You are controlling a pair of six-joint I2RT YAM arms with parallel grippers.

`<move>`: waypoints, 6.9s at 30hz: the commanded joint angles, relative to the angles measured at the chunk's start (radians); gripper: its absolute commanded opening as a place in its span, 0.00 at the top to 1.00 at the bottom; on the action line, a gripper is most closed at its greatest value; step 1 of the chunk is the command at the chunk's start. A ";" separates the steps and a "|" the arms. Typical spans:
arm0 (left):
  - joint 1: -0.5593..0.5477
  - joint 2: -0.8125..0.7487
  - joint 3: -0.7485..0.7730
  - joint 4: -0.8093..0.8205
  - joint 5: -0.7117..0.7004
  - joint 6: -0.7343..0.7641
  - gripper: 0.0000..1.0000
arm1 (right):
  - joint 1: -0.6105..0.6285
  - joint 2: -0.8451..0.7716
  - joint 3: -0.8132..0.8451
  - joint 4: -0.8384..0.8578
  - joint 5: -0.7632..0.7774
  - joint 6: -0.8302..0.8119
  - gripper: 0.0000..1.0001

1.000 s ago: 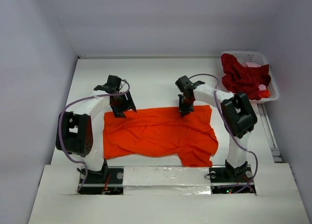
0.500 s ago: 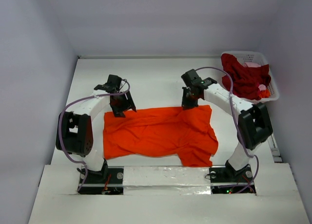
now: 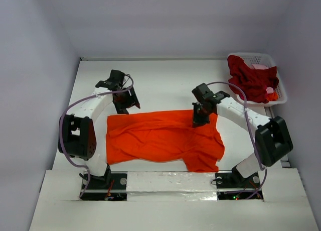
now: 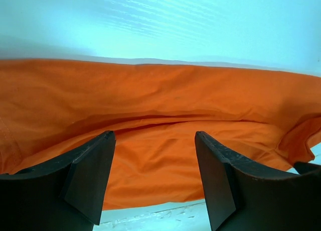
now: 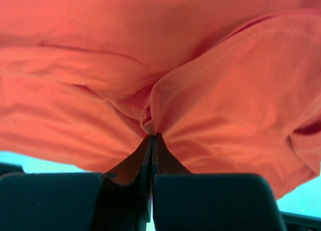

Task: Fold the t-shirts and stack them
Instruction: Fold the flattened tshirt in 1/3 of the way

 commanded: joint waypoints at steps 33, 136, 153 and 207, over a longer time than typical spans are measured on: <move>-0.006 -0.018 0.102 -0.143 0.008 0.064 0.36 | 0.051 -0.018 -0.220 0.077 -0.261 -0.008 0.73; -0.006 0.273 -0.013 -0.012 -0.184 0.096 1.00 | -0.152 0.339 0.088 0.200 -0.083 -0.005 1.00; 0.090 0.411 0.202 -0.074 -0.203 0.132 1.00 | -0.250 0.430 0.271 0.144 -0.086 0.013 1.00; 0.153 0.595 0.530 -0.139 -0.135 0.129 1.00 | -0.246 0.333 0.458 0.008 -0.017 -0.128 1.00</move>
